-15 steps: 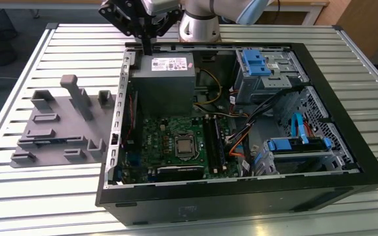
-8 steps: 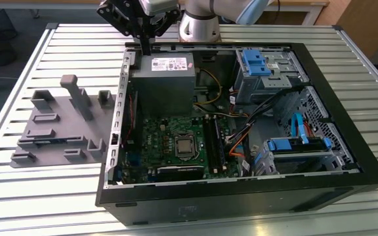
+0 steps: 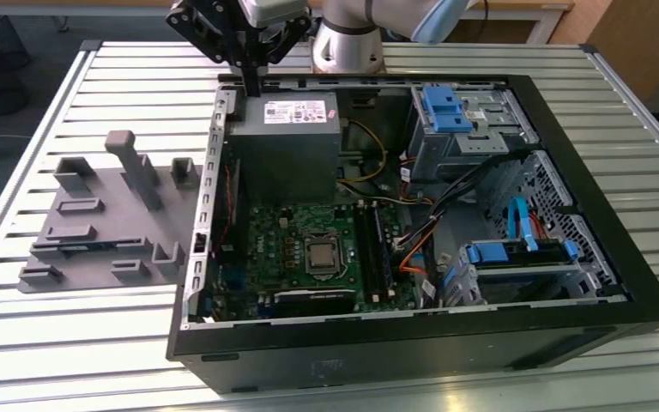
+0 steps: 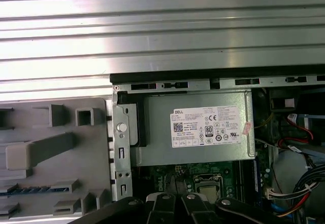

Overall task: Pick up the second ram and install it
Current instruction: 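Reach for the second ram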

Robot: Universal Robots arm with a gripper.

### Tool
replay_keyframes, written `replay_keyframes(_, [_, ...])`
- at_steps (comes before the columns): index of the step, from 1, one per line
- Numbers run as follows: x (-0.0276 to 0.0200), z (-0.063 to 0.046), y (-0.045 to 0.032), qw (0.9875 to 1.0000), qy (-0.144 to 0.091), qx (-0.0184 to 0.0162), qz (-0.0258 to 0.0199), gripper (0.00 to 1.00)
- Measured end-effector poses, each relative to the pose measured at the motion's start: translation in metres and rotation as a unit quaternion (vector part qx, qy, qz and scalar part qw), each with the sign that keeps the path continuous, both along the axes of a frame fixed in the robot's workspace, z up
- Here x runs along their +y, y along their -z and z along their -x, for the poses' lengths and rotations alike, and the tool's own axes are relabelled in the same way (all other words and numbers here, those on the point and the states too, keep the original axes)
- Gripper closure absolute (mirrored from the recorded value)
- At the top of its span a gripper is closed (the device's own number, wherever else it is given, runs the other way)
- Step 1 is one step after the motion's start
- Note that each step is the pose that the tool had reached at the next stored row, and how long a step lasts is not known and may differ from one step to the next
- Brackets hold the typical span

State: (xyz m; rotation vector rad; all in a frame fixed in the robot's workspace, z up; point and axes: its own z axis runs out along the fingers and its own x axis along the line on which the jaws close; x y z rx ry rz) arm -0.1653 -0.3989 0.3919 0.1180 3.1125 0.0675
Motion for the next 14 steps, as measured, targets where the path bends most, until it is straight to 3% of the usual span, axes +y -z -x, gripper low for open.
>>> replay_keyframes(14, [0.0,0.0037,0.0002,1.0,0.0,0.0,0.0,0.89])
